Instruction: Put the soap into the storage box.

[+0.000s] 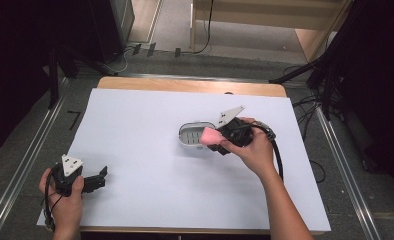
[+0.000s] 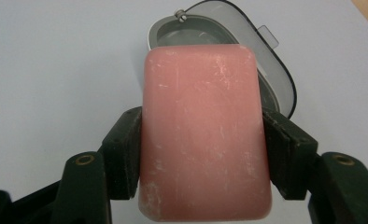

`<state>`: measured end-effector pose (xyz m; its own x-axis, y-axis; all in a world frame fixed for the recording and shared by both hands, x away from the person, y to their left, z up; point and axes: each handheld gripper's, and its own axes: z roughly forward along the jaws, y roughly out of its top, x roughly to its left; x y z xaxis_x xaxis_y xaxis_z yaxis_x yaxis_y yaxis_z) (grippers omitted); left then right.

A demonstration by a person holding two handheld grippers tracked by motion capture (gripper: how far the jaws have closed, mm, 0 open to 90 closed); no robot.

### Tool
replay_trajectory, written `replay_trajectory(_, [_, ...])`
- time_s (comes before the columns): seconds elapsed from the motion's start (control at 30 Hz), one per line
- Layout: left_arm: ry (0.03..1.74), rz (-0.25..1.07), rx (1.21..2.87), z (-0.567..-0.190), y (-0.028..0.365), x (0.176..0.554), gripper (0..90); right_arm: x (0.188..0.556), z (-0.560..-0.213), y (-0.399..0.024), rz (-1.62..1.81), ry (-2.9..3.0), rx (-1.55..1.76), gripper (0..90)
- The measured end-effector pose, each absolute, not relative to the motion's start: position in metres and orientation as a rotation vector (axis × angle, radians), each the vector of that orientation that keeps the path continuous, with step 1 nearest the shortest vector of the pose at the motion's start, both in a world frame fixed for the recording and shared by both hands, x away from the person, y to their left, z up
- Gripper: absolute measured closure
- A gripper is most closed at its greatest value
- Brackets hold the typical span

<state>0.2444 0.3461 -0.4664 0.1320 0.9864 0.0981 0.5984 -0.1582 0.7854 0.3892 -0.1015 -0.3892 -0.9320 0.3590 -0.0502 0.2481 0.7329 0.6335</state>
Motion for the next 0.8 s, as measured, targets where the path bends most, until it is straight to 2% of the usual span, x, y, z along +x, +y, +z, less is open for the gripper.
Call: replay_trajectory(0.8, [1.520,0.853,1.825,-0.467,0.346,0.245,0.0,0.410,-0.387,-0.072,0.991,2.806,0.363,38.6])
